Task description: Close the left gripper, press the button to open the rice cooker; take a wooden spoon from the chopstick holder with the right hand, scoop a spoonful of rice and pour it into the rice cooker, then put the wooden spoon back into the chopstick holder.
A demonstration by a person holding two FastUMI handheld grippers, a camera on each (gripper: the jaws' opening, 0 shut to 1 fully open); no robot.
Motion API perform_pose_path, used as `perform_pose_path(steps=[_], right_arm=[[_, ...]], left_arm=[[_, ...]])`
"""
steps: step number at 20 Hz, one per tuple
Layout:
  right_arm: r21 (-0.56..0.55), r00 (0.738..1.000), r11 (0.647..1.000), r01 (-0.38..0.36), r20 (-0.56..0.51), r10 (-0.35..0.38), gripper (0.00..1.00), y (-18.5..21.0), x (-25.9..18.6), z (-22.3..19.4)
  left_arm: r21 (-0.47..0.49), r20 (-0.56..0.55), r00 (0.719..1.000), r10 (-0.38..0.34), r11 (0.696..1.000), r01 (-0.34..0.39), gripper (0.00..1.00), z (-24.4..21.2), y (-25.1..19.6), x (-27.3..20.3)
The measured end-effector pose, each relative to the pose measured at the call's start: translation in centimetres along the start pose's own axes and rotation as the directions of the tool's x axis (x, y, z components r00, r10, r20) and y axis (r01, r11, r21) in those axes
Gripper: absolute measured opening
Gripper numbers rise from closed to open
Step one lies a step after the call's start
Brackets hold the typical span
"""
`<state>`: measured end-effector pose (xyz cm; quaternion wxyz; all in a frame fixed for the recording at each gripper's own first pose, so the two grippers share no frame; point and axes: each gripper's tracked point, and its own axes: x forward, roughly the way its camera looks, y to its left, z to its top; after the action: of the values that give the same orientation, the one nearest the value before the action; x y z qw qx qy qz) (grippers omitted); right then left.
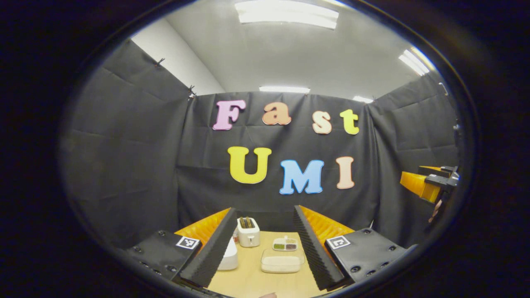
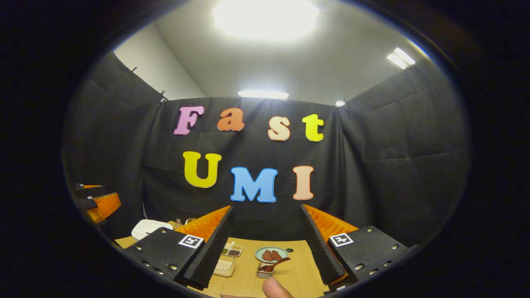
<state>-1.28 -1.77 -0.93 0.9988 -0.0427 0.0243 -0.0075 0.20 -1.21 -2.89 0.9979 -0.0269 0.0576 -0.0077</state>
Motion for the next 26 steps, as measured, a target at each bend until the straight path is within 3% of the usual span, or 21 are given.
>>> perform_pose_path(steps=[5, 9, 12, 13, 18, 22, 26], right_arm=[[-0.01, 0.998, 0.999, -0.031, -0.05, 0.03, 0.95, -0.6, -0.1, -1.9], [-0.014, 0.996, 0.998, -0.065, -0.055, 0.064, 0.95, -1.4, -0.3, -2.4], [-0.001, 0.994, 0.996, -0.09, -0.055, 0.09, 0.95, -1.7, -0.1, -2.9], [0.01, 0.994, 0.995, -0.101, -0.051, 0.102, 0.95, -1.6, 0.1, -3.1], [0.062, 0.991, 0.993, -0.099, -0.084, 0.104, 0.95, -0.7, 1.2, -4.7], [0.049, 0.996, 0.998, -0.027, -0.088, 0.031, 0.95, 0.8, 2.9, -4.6], [0.016, 0.994, 1.0, 0.017, -0.105, -0.016, 0.95, 4.4, 4.2, -4.9]], left_arm=[[-0.011, 0.027, 1.0, 0.012, 1.0, -0.012, 0.92, 1.0, -1.8, -0.6], [0.038, 0.033, 0.996, 0.078, 0.996, -0.079, 0.88, 1.1, -2.0, -1.0], [0.067, 0.024, 0.991, 0.132, 0.989, -0.133, 0.96, 0.7, -2.0, -0.7], [0.077, 0.022, 0.989, 0.143, 0.986, -0.144, 0.89, 0.7, -1.9, -0.6], [0.111, 0.005, 0.987, 0.159, 0.981, -0.158, 0.91, -1.1, -0.3, 1.3], [0.106, -0.043, 0.983, 0.179, 0.979, -0.173, 0.86, -4.3, 4.6, 6.1], [0.103, -0.122, 0.973, 0.194, 0.978, -0.182, 0.62, -8.7, 9.9, 11.4]])
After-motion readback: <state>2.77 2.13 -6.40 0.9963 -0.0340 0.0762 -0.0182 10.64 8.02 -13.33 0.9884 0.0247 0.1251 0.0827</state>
